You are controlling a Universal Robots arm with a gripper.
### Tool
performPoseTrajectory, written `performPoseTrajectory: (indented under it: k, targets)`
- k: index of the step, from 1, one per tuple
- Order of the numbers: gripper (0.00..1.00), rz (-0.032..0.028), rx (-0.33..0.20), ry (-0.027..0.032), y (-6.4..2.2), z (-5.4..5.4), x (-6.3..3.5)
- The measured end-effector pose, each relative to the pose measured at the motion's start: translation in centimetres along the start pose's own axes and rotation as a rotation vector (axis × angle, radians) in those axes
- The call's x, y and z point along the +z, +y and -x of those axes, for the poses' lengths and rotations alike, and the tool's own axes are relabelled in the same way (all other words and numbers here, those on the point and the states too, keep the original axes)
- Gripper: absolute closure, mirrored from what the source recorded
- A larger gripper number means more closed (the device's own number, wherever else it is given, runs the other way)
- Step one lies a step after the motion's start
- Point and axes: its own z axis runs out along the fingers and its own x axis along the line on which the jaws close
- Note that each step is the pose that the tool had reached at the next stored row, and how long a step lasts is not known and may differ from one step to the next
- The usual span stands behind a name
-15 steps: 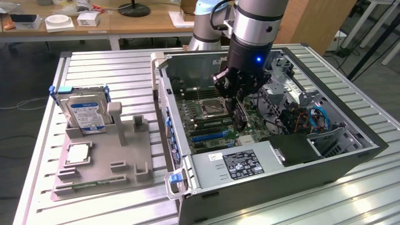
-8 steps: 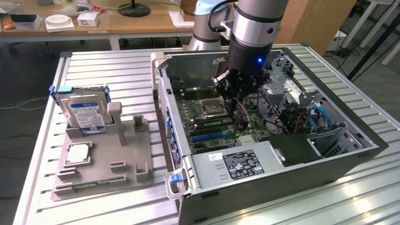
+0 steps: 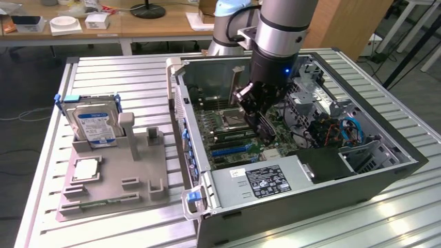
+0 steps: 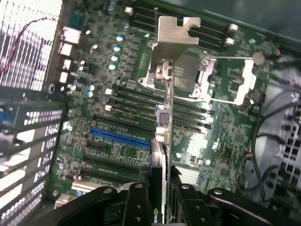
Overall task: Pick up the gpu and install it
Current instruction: 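Insert the gpu into the slot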
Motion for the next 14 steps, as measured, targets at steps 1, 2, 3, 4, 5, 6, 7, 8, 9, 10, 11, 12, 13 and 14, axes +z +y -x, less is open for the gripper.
performPoseTrajectory:
  k: [1, 2, 3, 4, 5, 6, 7, 8, 9, 10, 11, 12, 13, 14]
  targets:
    - [0.74, 0.0009, -0.02, 0.0003, 0.0, -0.01, 0.14]
    - [0.74, 0.0019, -0.038, 0.0005, 0.0, -0.01, 0.27]
    - [0.74, 0.0028, -0.056, 0.0008, -0.01, -0.02, 0.33]
    - [0.74, 0.0035, -0.074, 0.0013, -0.01, -0.02, 0.34]
    - [0.74, 0.0044, -0.092, 0.0016, -0.01, -0.02, 0.35]
    - [0.74, 0.0055, -0.11, 0.0018, -0.01, -0.02, 0.36]
    - [0.74, 0.0064, -0.127, 0.002, -0.01, -0.02, 0.38]
    - [0.74, 0.0073, -0.146, 0.0022, -0.01, -0.02, 0.39]
    - [0.74, 0.0084, -0.165, 0.0025, -0.01, -0.02, 0.4]
    - [0.74, 0.0094, -0.183, 0.0028, -0.01, -0.02, 0.42]
    - [0.74, 0.0103, -0.201, 0.003, -0.01, -0.02, 0.43]
    - [0.74, 0.0112, -0.219, 0.0033, -0.01, -0.02, 0.45]
    - [0.74, 0.0123, -0.237, 0.0034, -0.01, -0.03, 0.51]
    - [0.74, 0.0131, -0.255, 0.0037, -0.01, -0.03, 0.56]
